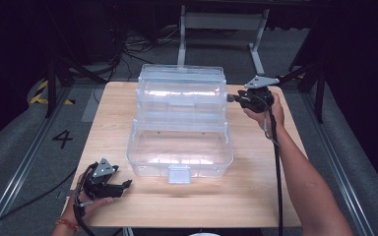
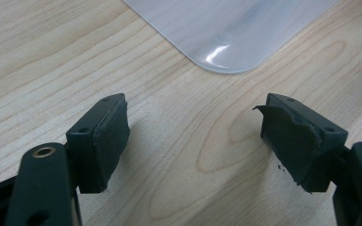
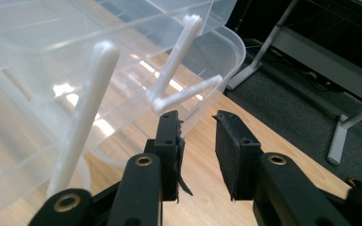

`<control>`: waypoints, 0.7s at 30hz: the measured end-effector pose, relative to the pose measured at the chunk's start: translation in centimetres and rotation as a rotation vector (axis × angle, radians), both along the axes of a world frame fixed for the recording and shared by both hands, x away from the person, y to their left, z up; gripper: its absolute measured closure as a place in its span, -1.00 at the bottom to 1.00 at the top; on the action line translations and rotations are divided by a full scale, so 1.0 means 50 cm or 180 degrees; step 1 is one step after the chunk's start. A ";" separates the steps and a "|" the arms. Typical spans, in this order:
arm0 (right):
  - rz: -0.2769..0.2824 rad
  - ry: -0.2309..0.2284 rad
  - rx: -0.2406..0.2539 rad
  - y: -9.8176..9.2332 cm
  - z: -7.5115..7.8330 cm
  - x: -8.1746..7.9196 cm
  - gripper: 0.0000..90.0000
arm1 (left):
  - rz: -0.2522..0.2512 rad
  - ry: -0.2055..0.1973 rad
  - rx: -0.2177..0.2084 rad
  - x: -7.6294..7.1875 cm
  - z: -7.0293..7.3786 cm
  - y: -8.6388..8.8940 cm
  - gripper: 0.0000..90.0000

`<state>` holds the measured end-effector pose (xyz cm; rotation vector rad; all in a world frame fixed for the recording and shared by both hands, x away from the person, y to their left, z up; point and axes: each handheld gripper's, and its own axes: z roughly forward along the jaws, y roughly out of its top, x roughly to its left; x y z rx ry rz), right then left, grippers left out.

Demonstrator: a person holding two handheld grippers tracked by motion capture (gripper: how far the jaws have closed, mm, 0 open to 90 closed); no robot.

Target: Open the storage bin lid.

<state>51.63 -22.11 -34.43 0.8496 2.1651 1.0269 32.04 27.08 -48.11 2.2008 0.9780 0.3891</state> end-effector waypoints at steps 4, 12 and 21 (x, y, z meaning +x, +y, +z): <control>0.0013 -0.0001 0.0006 -0.014 -0.001 -0.018 0.52 | 0.0012 0.0002 0.0008 -0.001 0.000 0.000 -0.46; 0.0086 -0.0024 0.0040 -0.042 -0.005 -0.065 0.36 | 0.0033 -0.0009 0.0022 -0.002 0.000 0.001 -0.46; 0.0095 -0.0016 0.0011 -0.060 -0.021 -0.114 0.05 | 0.0047 0.0007 -0.0010 -0.003 -0.001 0.001 -0.46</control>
